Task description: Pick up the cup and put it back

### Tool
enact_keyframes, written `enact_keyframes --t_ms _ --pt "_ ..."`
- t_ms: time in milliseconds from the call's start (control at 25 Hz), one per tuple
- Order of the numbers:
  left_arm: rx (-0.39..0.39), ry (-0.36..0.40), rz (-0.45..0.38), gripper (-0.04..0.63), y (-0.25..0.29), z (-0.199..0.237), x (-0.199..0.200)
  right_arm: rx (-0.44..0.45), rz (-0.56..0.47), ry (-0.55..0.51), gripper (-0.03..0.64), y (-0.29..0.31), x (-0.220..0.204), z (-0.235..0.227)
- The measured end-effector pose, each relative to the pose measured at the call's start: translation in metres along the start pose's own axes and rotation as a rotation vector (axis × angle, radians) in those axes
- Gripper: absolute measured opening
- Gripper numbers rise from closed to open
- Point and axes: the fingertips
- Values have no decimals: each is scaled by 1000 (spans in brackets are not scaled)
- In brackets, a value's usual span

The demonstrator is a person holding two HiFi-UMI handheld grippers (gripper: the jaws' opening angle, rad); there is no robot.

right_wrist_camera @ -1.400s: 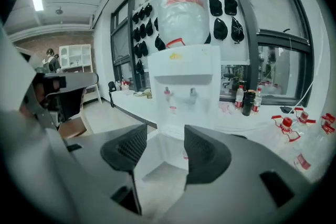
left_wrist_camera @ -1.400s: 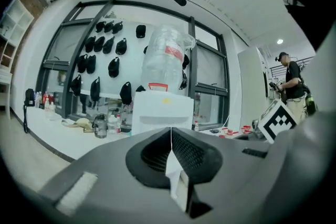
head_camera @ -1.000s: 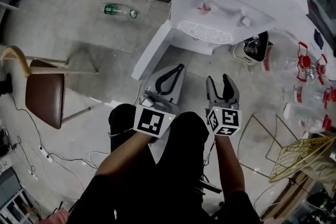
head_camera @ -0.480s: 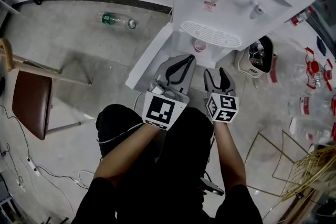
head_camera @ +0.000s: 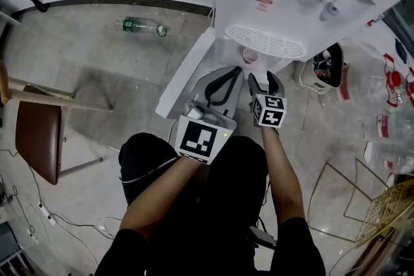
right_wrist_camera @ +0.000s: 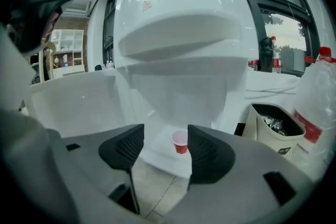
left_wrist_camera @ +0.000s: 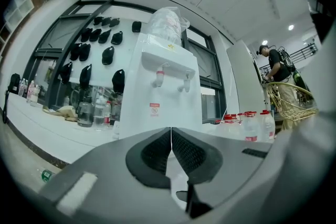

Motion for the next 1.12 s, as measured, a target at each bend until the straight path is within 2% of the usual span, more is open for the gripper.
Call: enact_keyframes --t_ms 520,1120 --pt "-19 -49 28 8 18 24 -14 -60 171 59 295 115 -56 -30" --pt "-4 -71 38 8 18 34 -18 -117 260 52 319 169 -75 -46"
Point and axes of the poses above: the fingertips, and each gripper's own axes: y forward along the fingers, z to its left, x out of its top, and after that the axes turned 2 degrees about x, right-handed
